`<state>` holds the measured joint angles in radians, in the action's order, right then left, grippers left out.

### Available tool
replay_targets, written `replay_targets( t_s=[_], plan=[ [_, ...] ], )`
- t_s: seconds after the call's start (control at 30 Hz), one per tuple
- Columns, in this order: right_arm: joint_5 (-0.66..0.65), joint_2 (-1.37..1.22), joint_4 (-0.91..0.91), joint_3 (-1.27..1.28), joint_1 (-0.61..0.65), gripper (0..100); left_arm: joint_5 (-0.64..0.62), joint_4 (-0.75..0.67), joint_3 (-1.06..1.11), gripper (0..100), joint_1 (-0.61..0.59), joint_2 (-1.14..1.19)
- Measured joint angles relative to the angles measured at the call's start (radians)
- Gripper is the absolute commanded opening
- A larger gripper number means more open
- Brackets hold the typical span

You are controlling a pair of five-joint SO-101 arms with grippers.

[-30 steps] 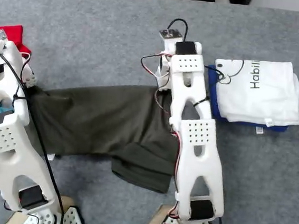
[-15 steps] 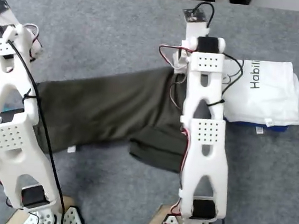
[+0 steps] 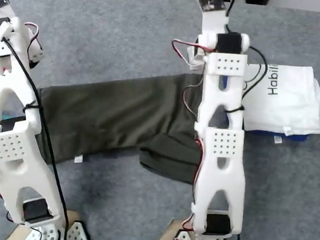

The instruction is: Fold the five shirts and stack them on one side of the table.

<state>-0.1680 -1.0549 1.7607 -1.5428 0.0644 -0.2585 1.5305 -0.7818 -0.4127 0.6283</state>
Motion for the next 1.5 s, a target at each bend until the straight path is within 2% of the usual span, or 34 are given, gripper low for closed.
replay_targets(
  t_s=[0.07, 0.17, 0.37, 0.53, 0.67, 0.73, 0.87, 0.93, 1.13, 1.5],
  plan=[
    [0.000, 0.089, 0.000, 0.080, 0.000, 5.4, 0.008, 0.034, 0.000, 3, -0.003, 0.000],
    [0.000, 0.232, 0.000, 0.249, 0.008, 1.5, 0.012, 0.064, 0.002, 3, -0.015, 0.000],
    [-0.060, 0.545, 0.000, 0.721, 0.086, 2.1, 0.061, 0.071, 0.109, 3, -0.015, -0.005],
    [-0.084, 0.694, -0.069, 1.108, 0.150, 2.3, 0.087, 0.008, 0.261, 3, -0.018, -0.074],
    [-0.081, 0.710, -0.181, 1.326, 0.181, 2.3, 0.089, -0.133, 0.465, 3, 0.006, -0.167],
    [-0.083, 0.710, -0.229, 1.402, 0.210, 2.3, 0.089, -0.239, 0.597, 3, 0.025, -0.203],
    [-0.083, 0.710, -0.333, 1.517, 0.245, 2.3, 0.089, -0.542, 0.867, 3, 0.025, -0.229],
    [-0.081, 0.712, -0.374, 1.567, 0.252, 2.2, 0.087, -0.640, 0.936, 3, 0.025, -0.253],
    [-0.081, 0.712, -0.434, 1.694, 0.272, 2.4, 0.087, -0.700, 0.944, 3, 0.018, -0.261],
    [-0.081, 0.848, -0.442, 1.873, 0.362, 2.4, 0.087, -0.701, 0.944, 3, 0.018, -0.261]
  ],
)
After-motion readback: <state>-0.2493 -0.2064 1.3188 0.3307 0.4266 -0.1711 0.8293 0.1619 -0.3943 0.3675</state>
